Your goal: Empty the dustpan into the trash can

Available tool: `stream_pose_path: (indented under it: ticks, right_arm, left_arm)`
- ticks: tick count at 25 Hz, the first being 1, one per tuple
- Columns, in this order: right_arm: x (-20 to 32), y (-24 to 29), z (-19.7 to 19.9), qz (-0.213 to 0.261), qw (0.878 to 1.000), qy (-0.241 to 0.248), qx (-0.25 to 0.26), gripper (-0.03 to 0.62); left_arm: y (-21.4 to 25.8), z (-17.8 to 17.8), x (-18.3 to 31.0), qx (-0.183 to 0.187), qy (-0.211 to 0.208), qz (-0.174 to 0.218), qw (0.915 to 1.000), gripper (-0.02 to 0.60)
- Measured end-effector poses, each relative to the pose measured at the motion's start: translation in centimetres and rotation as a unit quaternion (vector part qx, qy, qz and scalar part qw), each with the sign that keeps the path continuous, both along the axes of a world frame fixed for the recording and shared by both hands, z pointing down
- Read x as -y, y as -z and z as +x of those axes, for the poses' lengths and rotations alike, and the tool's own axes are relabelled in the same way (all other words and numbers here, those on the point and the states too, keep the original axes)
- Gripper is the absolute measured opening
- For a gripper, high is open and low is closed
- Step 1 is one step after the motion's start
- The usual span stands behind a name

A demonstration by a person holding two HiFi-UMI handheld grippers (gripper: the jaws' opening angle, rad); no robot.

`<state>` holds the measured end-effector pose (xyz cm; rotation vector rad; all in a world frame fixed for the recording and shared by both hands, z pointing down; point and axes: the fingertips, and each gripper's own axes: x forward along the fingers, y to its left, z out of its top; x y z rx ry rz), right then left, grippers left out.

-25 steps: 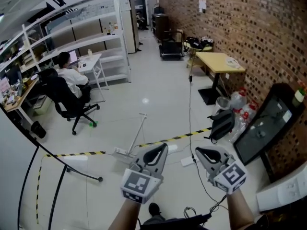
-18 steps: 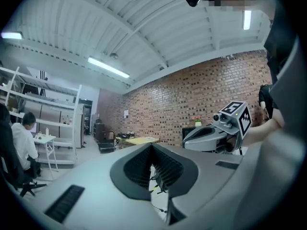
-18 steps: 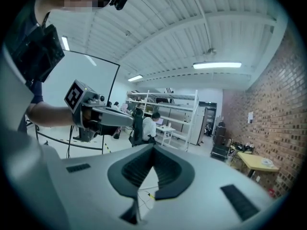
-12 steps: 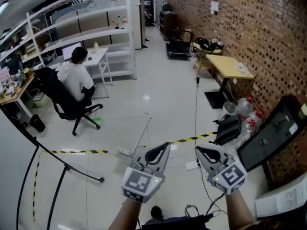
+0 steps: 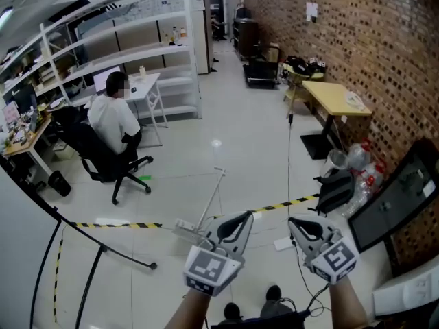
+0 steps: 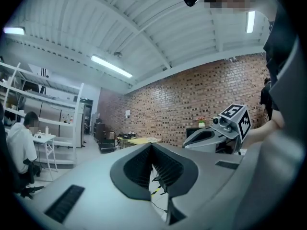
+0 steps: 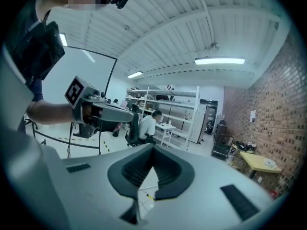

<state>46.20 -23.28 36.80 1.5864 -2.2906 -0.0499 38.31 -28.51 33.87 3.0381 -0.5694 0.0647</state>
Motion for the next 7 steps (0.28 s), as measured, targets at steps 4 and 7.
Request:
stream_pose_path:
  ticks: [4,7]
  right_arm:
    - [0.5,-0.7,2.2,-0.006,1.0,-0.005,0.013,0.006]
    - [1.3,-1.0,4.1,-0.004,1.0,-0.002,0.02,0.006]
  left_arm:
    - [-0.6,2.0,0.6,0.015,-0.003,0.001,0.9999,-0.002]
    - [-0.7,3.8,1.3,0.021,0.001,0.009,0.9997,-0.002]
